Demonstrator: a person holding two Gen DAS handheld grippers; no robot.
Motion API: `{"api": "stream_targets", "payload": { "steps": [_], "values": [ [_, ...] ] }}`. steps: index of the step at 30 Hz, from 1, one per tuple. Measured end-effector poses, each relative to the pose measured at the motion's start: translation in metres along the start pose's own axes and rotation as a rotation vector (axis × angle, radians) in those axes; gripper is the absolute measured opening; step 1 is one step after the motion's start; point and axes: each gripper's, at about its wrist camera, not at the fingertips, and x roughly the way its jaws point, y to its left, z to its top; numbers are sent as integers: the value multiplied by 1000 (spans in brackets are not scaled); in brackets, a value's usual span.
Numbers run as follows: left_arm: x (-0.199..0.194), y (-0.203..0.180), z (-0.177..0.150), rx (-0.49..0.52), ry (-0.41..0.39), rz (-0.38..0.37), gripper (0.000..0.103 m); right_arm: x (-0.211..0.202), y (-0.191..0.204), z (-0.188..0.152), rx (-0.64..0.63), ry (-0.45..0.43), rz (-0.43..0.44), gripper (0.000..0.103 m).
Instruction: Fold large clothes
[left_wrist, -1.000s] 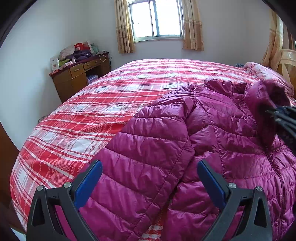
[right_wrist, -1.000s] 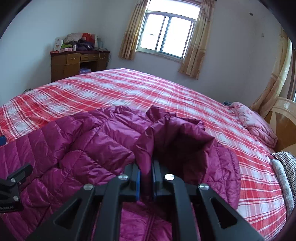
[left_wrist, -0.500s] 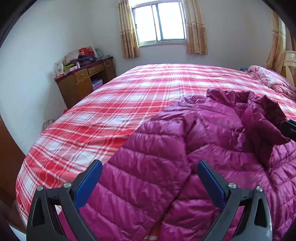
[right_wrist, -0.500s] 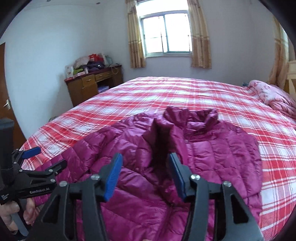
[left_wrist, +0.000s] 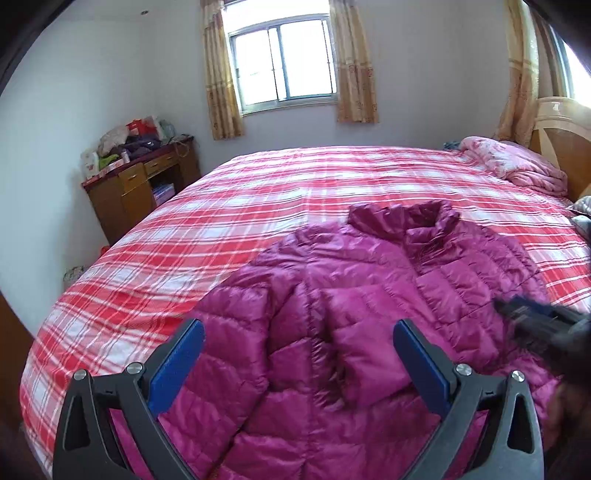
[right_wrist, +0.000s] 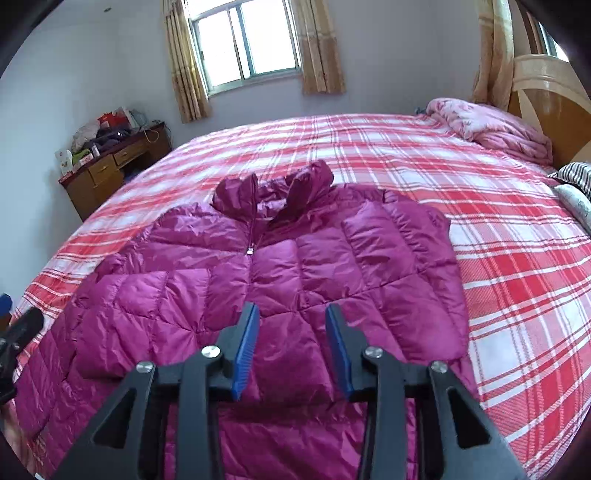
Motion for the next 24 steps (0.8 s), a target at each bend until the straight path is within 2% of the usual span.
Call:
{"api": "stream_targets", "payload": {
  "steps": [2,3,6,7,9,12,16,18,21,24],
  "values": [
    [18,-14,3,20,27,17,102,22,12,-12,-43,88,9,41],
    [28,-21,3,41,27,45,102,26,12,-17,-64,92,-5,41],
    [70,-39,-7,155,52,227,102,6,2,-17,-22,56,36,41],
    [84,-39,-13,180,78,256,102,-6,-7,-12,7,15,46,41],
    [105,-36,-21,193,120,272,102,-25,-22,2,24,-59,13,41],
    [112,-26,-25,136,149,241,102,-27,-50,25,57,-94,-56,41],
    [110,-25,-23,109,151,227,102,17,-88,35,85,0,-121,41],
    [98,-19,-15,48,121,188,102,40,-100,29,96,74,-134,41],
    [76,-20,2,14,46,150,102,39,-111,23,115,54,-109,40],
    [70,-38,13,40,21,95,102,37,-111,25,95,63,-125,40]
  ]
}}
